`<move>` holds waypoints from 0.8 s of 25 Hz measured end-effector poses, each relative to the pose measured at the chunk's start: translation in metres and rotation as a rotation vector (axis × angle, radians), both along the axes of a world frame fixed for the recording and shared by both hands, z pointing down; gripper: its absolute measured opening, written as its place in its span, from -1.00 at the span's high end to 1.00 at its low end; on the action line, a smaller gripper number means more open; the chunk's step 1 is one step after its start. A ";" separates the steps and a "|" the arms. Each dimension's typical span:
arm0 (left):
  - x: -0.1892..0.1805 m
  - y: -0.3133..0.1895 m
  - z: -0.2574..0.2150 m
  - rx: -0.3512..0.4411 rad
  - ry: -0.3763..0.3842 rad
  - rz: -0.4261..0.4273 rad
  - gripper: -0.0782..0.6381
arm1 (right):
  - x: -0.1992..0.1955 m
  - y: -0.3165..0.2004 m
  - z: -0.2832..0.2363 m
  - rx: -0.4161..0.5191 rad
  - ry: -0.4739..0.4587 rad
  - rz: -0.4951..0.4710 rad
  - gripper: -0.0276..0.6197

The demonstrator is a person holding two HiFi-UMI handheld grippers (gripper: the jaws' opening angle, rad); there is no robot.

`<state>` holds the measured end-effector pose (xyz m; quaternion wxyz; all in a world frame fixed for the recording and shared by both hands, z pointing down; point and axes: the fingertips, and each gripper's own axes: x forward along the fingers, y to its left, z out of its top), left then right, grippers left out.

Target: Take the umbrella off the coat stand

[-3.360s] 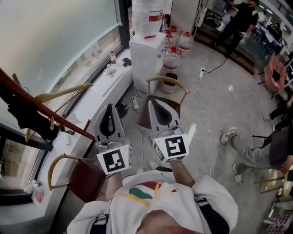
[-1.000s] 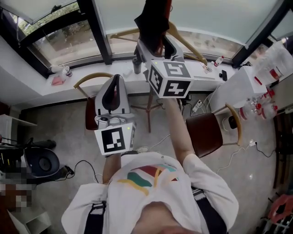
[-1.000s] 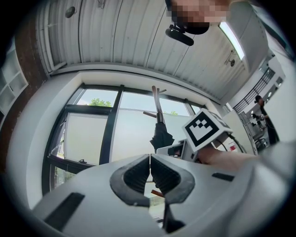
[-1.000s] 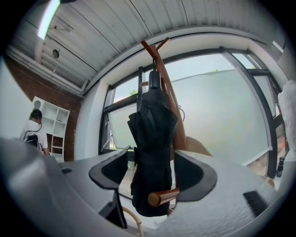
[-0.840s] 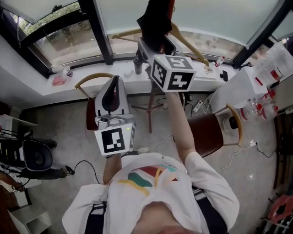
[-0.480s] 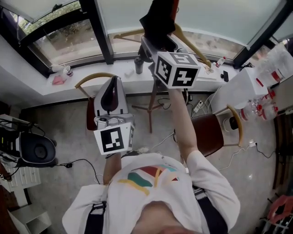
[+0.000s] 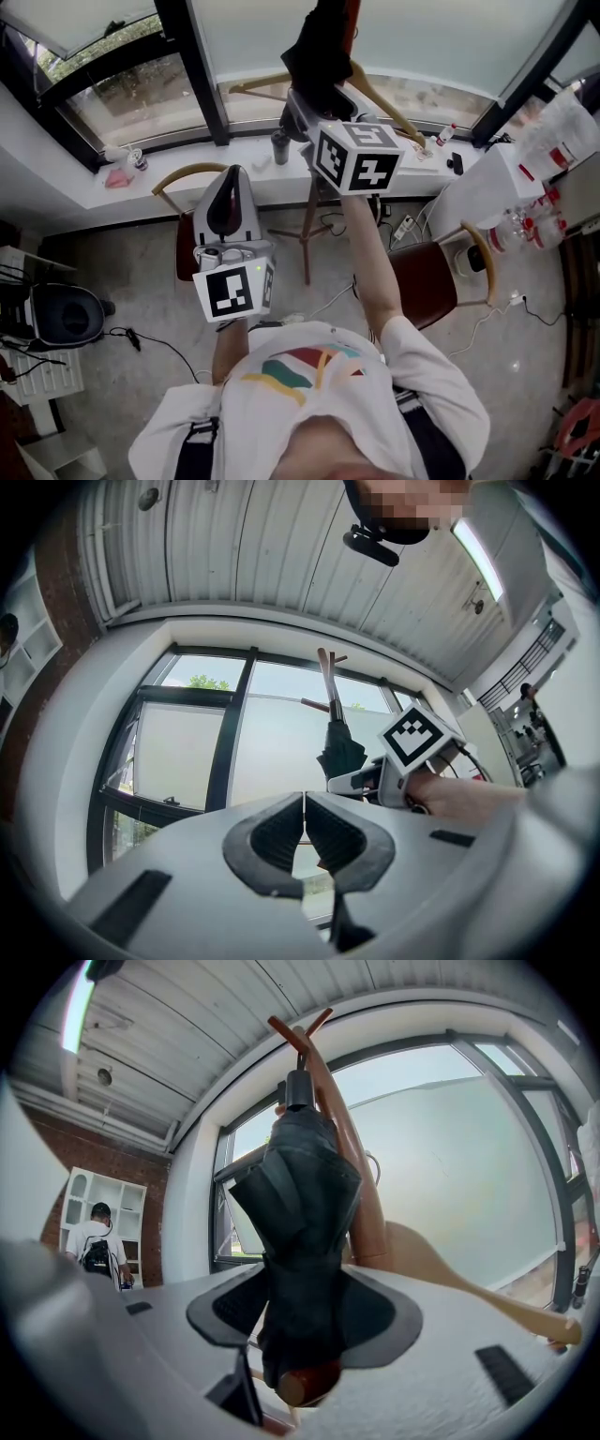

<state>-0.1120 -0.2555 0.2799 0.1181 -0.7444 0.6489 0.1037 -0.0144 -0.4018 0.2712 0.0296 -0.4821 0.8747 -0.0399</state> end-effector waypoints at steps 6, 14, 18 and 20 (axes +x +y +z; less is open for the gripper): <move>0.003 0.002 -0.005 0.009 0.005 0.004 0.76 | 0.002 0.004 -0.001 -0.008 -0.008 -0.021 0.22; 0.004 0.006 -0.007 0.017 0.005 -0.001 0.76 | 0.007 0.011 -0.009 0.007 -0.041 -0.028 0.23; 0.008 0.008 -0.011 0.023 0.003 0.000 0.76 | 0.011 0.015 -0.022 0.028 -0.048 -0.032 0.23; 0.007 0.008 -0.012 0.027 0.001 0.001 0.76 | 0.012 0.016 -0.029 0.038 -0.058 -0.037 0.23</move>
